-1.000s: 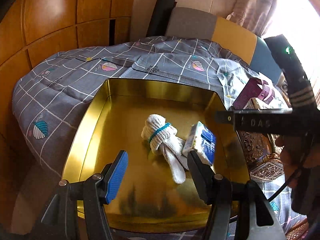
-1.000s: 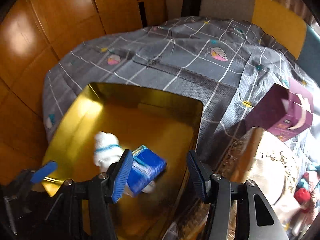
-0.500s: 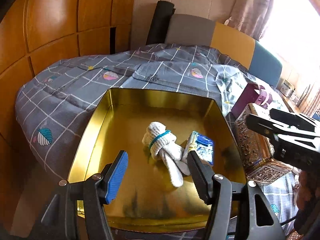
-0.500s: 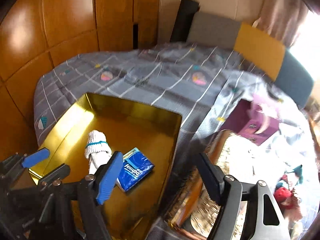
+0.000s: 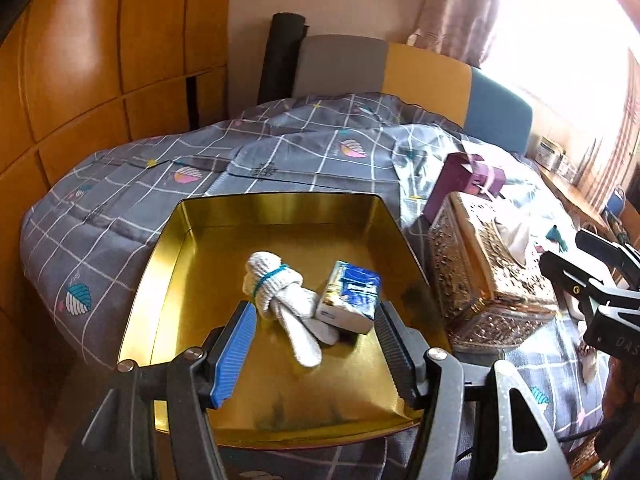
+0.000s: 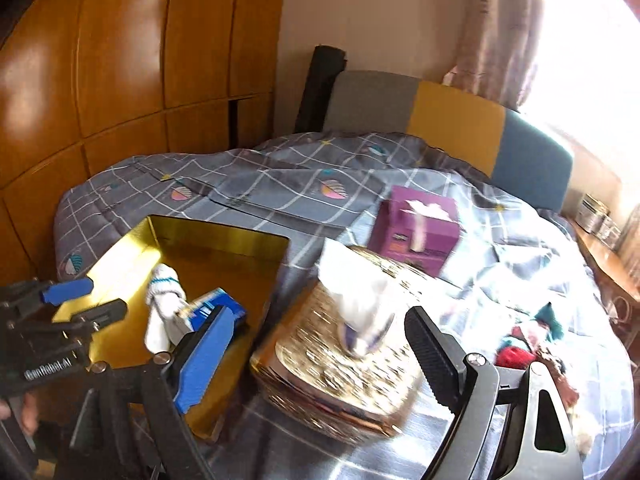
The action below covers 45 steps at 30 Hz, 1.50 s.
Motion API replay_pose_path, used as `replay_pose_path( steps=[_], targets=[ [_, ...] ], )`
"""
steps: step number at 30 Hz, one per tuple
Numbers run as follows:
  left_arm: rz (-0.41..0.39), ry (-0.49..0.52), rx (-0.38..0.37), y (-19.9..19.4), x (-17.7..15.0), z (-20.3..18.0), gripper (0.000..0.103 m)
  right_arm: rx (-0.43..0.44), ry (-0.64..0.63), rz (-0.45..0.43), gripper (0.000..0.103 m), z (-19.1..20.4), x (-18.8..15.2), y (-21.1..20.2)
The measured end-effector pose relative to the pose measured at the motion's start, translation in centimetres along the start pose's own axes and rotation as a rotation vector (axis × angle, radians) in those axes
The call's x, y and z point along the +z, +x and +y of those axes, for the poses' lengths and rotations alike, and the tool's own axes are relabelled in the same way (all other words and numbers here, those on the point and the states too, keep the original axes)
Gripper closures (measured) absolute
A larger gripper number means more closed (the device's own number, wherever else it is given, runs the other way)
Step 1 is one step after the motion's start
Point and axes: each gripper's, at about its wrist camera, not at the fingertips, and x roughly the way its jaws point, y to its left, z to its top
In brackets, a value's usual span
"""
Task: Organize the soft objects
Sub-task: 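Move both grippers back to the pile of soft items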
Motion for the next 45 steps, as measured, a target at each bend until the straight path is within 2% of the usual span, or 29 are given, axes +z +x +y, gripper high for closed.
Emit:
replay_pose_path(
  steps=[11,18,26,36,40,45],
  targets=[
    [0.015,0.097,-0.063,-0.3,-0.6,-3.3,0.041,-0.127,0.112,0.108,0.014,-7.0,-5.4,-1.0],
    [0.013,0.184,-0.112,-1.0,-0.9,-5.8,0.041,-0.22,0.236,0.135,0.014,-12.4,-7.5,-2.1],
    [0.0,0.276,-0.161,-1.9,-0.9,-9.2,0.041,-0.318,0.366,0.129,0.012,-17.5,-8.6,-3.7],
    [-0.028,0.396,-0.284,-3.3,0.0,-14.1,0.041,-0.423,0.479,0.095,0.011,-22.7,-9.4,-6.8],
    [-0.037,0.465,-0.358,-3.9,0.4,-16.8,0.041,-0.476,0.548,0.103,0.01,-24.9,-10.3,-8.2],
    [-0.011,0.539,-0.46,-3.6,0.4,-20.8,0.042,-0.512,0.674,0.106,0.01,-28.1,-12.1,-10.0]
  ],
)
